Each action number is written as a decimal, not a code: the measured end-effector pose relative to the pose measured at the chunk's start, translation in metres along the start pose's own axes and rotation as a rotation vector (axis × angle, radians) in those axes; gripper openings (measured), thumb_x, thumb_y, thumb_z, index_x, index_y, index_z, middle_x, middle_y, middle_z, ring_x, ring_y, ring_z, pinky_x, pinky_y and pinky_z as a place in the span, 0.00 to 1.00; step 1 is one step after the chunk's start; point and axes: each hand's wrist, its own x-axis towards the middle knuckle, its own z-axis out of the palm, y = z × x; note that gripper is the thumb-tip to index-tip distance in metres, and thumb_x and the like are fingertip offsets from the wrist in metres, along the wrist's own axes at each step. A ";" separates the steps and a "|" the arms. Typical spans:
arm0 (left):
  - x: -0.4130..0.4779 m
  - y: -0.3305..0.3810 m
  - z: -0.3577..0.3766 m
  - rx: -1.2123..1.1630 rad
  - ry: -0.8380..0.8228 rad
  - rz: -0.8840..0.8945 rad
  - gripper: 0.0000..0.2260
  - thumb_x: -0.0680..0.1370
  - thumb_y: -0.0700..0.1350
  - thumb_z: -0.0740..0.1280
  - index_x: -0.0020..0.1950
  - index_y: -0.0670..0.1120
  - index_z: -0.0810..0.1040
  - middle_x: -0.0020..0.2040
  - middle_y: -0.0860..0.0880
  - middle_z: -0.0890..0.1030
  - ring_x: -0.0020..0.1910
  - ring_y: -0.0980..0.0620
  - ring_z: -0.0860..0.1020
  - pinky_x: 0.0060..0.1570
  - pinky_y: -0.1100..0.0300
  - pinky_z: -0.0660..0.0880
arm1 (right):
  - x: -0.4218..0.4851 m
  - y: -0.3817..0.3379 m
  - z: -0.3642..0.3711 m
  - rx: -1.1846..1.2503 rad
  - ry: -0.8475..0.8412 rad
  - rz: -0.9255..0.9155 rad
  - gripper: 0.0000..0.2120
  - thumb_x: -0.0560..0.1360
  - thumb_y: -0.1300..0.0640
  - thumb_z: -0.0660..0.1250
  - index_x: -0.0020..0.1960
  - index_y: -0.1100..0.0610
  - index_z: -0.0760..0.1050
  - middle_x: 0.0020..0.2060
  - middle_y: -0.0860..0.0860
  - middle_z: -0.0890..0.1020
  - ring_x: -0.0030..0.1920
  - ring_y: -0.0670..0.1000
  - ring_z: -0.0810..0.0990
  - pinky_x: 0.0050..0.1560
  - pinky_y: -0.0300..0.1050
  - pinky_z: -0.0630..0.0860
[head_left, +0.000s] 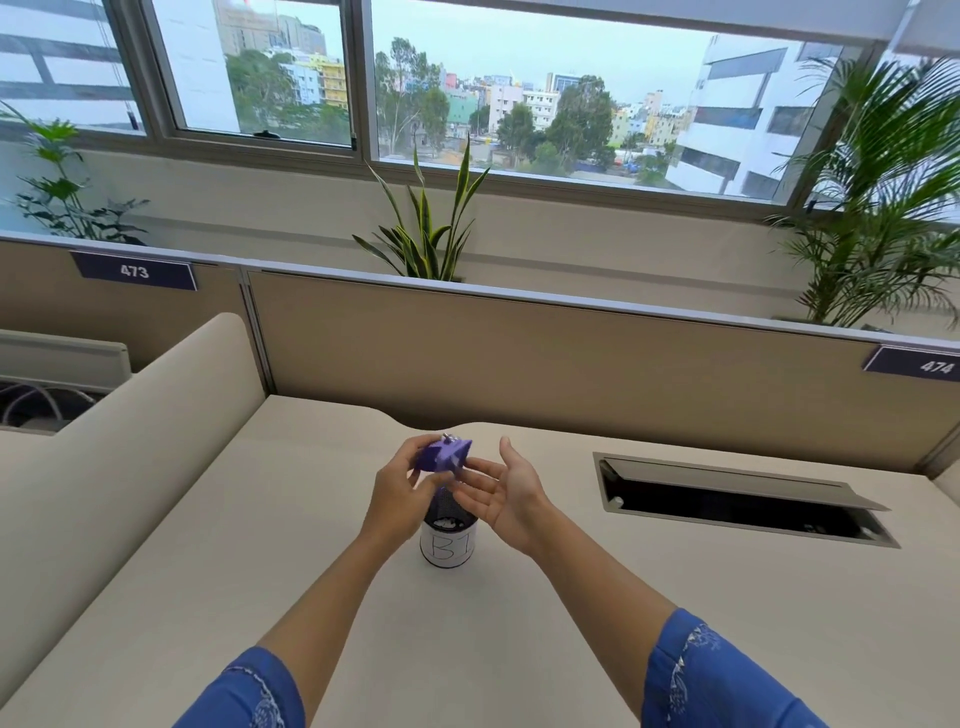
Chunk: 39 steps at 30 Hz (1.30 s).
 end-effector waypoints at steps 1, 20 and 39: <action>-0.001 0.002 0.001 0.077 -0.042 0.048 0.19 0.74 0.34 0.70 0.62 0.49 0.76 0.57 0.52 0.81 0.56 0.56 0.79 0.55 0.67 0.76 | -0.001 0.000 0.000 0.010 -0.002 0.005 0.31 0.81 0.39 0.52 0.63 0.65 0.72 0.57 0.62 0.81 0.53 0.59 0.83 0.56 0.49 0.79; -0.021 0.024 0.002 -0.141 0.146 -0.104 0.19 0.75 0.43 0.72 0.65 0.45 0.75 0.55 0.46 0.82 0.53 0.49 0.82 0.41 0.65 0.81 | -0.040 -0.007 -0.019 -0.097 -0.007 -0.051 0.25 0.82 0.43 0.54 0.65 0.63 0.73 0.59 0.59 0.81 0.57 0.59 0.82 0.58 0.50 0.79; -0.146 0.026 0.095 -0.575 -0.059 -0.652 0.21 0.75 0.44 0.72 0.66 0.40 0.75 0.53 0.38 0.83 0.47 0.42 0.83 0.49 0.52 0.79 | -0.154 0.016 -0.166 -1.203 0.238 -0.174 0.13 0.76 0.54 0.68 0.58 0.57 0.79 0.52 0.53 0.83 0.50 0.51 0.81 0.54 0.44 0.78</action>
